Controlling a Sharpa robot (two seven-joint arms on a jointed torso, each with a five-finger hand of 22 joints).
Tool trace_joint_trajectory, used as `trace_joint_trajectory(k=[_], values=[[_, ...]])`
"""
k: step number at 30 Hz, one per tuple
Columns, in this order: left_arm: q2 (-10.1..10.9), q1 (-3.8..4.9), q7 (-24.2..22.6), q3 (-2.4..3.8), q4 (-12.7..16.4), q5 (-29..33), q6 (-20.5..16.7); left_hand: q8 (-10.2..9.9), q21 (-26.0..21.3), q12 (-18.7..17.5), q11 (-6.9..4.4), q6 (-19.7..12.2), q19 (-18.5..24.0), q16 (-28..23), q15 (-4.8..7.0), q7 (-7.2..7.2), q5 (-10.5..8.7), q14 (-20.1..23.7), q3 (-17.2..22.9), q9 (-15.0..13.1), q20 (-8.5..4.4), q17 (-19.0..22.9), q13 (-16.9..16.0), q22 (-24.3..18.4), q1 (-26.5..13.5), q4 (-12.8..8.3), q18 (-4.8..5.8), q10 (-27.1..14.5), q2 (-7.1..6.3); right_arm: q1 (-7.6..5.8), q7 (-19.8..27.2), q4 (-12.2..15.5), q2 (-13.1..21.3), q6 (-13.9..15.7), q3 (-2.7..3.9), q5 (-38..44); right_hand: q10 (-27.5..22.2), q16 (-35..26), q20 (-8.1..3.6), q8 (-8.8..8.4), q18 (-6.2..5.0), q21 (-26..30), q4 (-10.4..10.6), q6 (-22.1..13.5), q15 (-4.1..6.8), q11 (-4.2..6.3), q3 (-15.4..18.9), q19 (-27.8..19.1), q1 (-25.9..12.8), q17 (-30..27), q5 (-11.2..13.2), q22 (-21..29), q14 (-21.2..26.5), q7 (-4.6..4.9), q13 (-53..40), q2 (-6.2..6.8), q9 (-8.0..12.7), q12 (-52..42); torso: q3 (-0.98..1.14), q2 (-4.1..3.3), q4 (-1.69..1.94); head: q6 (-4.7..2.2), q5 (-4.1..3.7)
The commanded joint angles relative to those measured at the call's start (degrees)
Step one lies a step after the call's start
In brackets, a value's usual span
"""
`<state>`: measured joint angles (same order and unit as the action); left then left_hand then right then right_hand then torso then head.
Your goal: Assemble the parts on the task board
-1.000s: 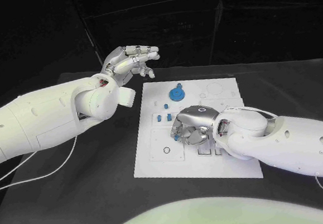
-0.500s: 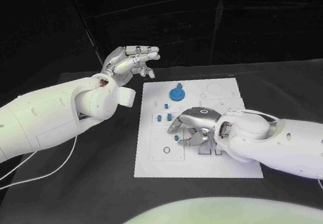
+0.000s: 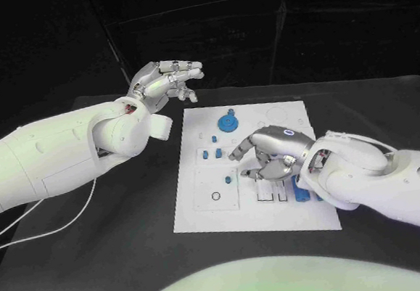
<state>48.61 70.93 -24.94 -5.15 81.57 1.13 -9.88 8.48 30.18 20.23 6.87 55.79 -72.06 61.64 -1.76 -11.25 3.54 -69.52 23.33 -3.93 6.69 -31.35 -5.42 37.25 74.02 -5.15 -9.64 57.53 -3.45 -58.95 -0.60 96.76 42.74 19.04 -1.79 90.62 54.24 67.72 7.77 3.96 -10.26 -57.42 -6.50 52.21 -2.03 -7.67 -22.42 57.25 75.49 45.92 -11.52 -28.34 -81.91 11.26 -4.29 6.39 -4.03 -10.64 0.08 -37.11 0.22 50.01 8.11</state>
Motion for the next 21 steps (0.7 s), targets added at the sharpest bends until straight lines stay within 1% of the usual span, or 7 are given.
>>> trace_joint_trajectory(k=[1,6,8,10,13,15,21], values=[[0.0,0.09,0.0,0.03,0.0,0.1,0.9,0.2,-0.2,0.2,-0.04,-0.4,0.2,0.1,0.12,0.06,0.19,0.4,-0.4,0.1,0.26,0.0,0.1,-0.1,-0.4,0.0,-0.67,-0.5,-0.11,-1.51,0.5,0.9,1.5,2.8,1.01,-4.5,0.2,0.3,0.03,0.40,-0.39,-0.3,0.0,0.5,0.01,0.18,0.5,0.5,0.2,0.1,-0.2,0.1,-0.4,-0.04,0.0,-0.24,-0.1,-0.5,-0.04,-0.06,0.01,-0.05,-0.83],[0.0,0.09,0.0,0.03,0.0,0.1,1.0,0.2,-0.2,0.2,-0.04,-0.4,0.2,0.1,0.12,0.06,0.19,0.4,-0.4,0.1,0.26,0.0,0.1,-0.1,-0.4,0.0,-0.67,-0.5,-0.11,-4.17,-1.6,0.2,3.7,-0.1,2.25,-6.0,0.1,0.7,-0.02,0.35,-0.40,-0.3,0.1,0.7,0.08,0.34,0.8,0.6,-0.1,0.7,-0.1,0.1,-0.7,-0.31,0.0,-0.06,0.0,-0.9,-0.05,-0.07,0.13,-0.65,-2.11],[-0.1,0.09,0.0,0.03,-0.1,0.1,1.0,0.2,-0.2,0.2,-0.04,-0.4,0.2,0.1,0.12,0.06,0.19,0.4,-0.4,0.1,0.26,0.0,0.1,-0.1,-0.4,0.0,-0.67,-0.5,-0.11,-5.26,-2.6,-0.1,5.0,-1.8,2.53,-5.9,0.3,1.3,-0.06,0.33,-0.40,-0.4,0.2,0.9,0.16,0.41,1.0,0.8,-0.2,1.7,-0.2,0.1,-1.0,-0.34,0.0,-0.06,0.0,-1.3,-0.09,-0.10,0.21,-0.91,-2.64],[-0.1,0.09,0.0,0.03,-0.1,0.1,1.0,0.2,-0.2,0.2,-0.04,-0.4,0.2,0.1,0.12,0.06,0.19,0.4,-0.4,0.1,0.26,0.0,0.1,-0.1,-0.4,0.0,-0.67,-0.5,-0.11,-5.83,-3.3,-0.2,6.0,-3.1,2.66,-5.4,0.4,1.8,-0.12,0.33,-0.41,-0.5,0.2,1.1,0.21,0.49,1.2,1.0,-0.2,2.2,-0.3,0.1,-1.2,-0.44,0.1,-0.01,0.0,-1.6,-0.16,-0.15,0.29,-1.04,-3.17],[-0.1,0.09,0.0,0.03,-0.2,0.1,1.0,0.2,-0.2,0.2,-0.04,-0.4,0.2,0.1,0.12,0.06,0.19,0.4,-0.4,0.1,0.26,0.0,0.1,-0.1,-0.4,0.0,-0.67,-0.5,-0.11,-6.45,-4.8,-0.4,7.5,-5.4,2.80,-4.0,0.4,1.9,-0.18,0.30,-0.41,-0.5,0.3,1.3,0.27,0.61,1.7,1.1,-0.4,2.3,-0.3,0.1,-1.3,-0.62,0.1,0.28,0.0,-1.9,-0.10,-0.13,-0.03,-1.19,-3.38],[-0.2,0.09,0.0,0.03,-0.2,0.1,1.0,0.2,-0.2,0.2,-0.04,-0.4,0.2,0.1,0.12,0.06,0.19,0.4,-0.4,0.1,0.26,0.0,0.1,-0.1,-0.4,0.0,-0.67,-0.5,-0.11,-6.66,-5.8,-0.5,8.2,-7.1,2.85,-2.8,0.3,1.9,-0.21,0.26,-0.40,-0.5,0.4,1.4,0.30,0.66,2.0,1.2,-0.5,2.0,-0.3,0.2,-1.3,-0.70,0.2,0.51,0.0,-2.1,-0.10,-0.15,-0.10,-1.20,-3.50],[-0.3,0.08,0.0,0.03,-0.2,0.1,1.1,0.2,-0.2,0.2,-0.04,-0.4,0.2,0.1,0.12,0.06,0.19,0.4,-0.4,0.1,0.26,0.0,0.1,-0.1,-0.4,0.0,-0.67,-0.5,-0.11,-6.88,-8.2,-0.7,8.8,-11.8,2.88,0.0,-0.2,1.4,-0.34,0.24,-0.39,-0.3,0.6,1.8,0.37,0.77,2.9,1.1,-0.5,0.9,-1.0,0.4,-1.0,-0.91,0.4,0.69,0.0,-2.5,-0.03,-0.08,0.12,-1.35,-4.24]])
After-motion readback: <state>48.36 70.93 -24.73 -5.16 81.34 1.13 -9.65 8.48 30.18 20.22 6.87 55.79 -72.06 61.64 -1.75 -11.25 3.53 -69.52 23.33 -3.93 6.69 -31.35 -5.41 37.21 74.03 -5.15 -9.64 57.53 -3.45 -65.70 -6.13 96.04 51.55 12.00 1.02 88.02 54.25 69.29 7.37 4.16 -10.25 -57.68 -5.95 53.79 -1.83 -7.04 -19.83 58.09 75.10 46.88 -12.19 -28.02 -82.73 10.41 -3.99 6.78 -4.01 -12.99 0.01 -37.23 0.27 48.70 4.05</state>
